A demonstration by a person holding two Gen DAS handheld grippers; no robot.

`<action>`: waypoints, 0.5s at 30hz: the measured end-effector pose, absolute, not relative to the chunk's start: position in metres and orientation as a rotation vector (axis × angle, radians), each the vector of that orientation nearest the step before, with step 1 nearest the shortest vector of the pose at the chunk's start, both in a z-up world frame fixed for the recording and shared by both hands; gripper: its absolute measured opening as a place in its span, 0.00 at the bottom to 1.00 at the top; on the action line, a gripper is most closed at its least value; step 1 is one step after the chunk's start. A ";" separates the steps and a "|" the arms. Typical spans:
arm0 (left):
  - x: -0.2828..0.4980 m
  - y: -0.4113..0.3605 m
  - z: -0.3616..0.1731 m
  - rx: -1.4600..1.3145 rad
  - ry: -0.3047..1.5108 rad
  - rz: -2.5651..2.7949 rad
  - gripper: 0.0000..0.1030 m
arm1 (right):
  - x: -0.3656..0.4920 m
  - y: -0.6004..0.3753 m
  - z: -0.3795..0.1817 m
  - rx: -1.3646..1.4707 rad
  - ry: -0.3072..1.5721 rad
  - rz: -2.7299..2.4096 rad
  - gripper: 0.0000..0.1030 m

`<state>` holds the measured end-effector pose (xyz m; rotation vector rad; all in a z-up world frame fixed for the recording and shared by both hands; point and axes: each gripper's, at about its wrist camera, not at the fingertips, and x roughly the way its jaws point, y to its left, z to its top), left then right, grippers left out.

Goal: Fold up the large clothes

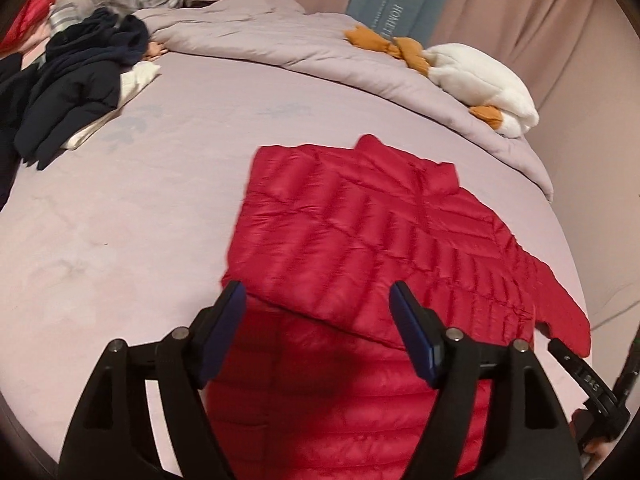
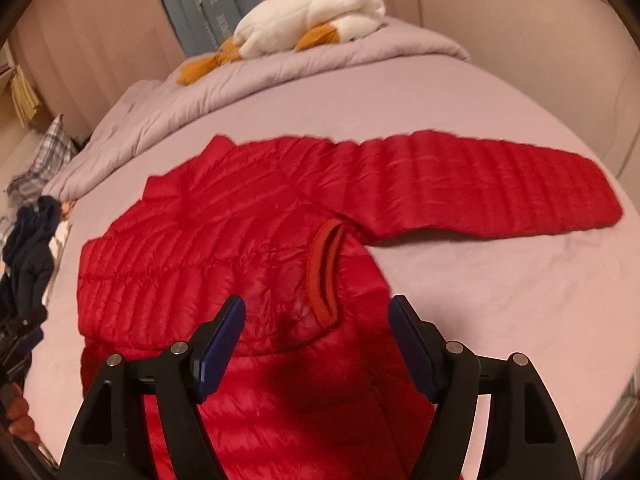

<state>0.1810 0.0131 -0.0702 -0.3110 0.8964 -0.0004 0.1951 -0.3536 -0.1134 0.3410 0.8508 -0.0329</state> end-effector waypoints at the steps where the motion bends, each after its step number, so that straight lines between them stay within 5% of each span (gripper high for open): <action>1: 0.180 0.015 -0.071 -0.313 0.895 -0.001 0.76 | 0.201 -0.354 -0.118 0.340 0.868 -0.033 0.71; 7: 0.180 0.034 -0.075 -0.336 0.903 0.040 0.76 | 0.229 -0.348 -0.141 0.330 0.929 0.004 0.70; 15: 0.179 0.070 -0.080 -0.417 0.887 0.096 0.76 | 0.243 -0.334 -0.134 0.233 0.938 0.014 0.23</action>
